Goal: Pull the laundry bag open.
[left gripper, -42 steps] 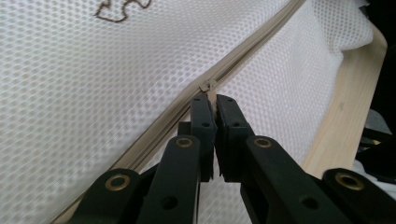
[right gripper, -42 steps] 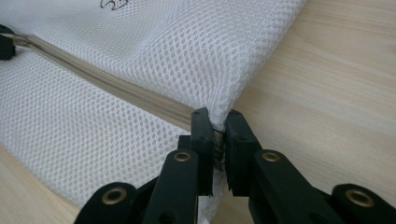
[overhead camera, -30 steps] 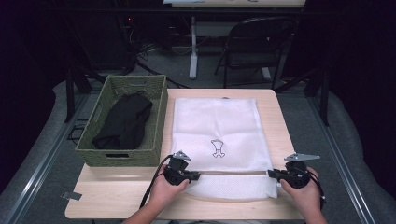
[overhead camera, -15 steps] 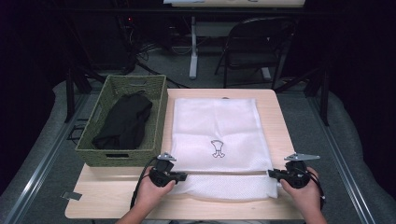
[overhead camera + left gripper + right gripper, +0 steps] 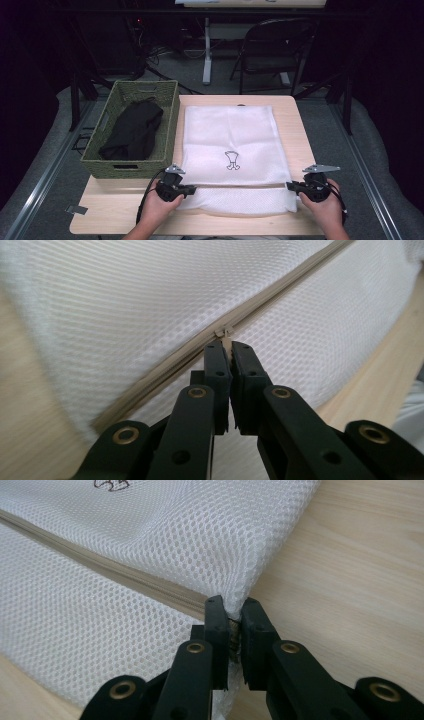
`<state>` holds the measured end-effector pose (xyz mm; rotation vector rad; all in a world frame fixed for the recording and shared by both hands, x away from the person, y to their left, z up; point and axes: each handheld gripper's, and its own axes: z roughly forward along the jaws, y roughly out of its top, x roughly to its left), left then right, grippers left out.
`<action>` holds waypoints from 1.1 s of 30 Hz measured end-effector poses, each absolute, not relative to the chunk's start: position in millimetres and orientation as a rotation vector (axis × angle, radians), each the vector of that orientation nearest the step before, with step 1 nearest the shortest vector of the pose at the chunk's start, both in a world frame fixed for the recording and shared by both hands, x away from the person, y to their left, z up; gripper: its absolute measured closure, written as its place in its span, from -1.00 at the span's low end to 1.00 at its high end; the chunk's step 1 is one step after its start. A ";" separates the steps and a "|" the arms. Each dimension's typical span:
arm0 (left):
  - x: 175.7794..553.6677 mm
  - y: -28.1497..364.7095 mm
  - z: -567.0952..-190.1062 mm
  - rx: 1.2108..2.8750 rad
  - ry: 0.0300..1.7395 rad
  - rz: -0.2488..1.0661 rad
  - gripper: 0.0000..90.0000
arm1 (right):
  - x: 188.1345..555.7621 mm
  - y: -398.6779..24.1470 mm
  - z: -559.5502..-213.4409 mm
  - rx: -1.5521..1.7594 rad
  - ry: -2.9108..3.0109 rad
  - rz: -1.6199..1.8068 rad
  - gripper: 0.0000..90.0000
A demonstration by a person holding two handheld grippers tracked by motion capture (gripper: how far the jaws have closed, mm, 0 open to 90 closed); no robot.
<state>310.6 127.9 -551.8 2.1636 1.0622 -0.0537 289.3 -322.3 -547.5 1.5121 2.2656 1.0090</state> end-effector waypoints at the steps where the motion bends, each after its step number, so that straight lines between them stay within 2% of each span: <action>1: 309.8 130.5 -552.0 2.155 1.079 -0.050 0.94 | 289.5 -324.1 -547.6 1.525 2.259 1.025 0.87; 11: 297.8 177.2 -551.2 2.118 1.165 0.007 0.94 | 288.7 -339.4 -548.2 1.576 2.217 1.040 0.86; 33: 294.7 178.9 -559.3 2.121 1.196 0.042 0.92 | 286.5 -327.3 -555.2 1.553 2.287 1.002 0.83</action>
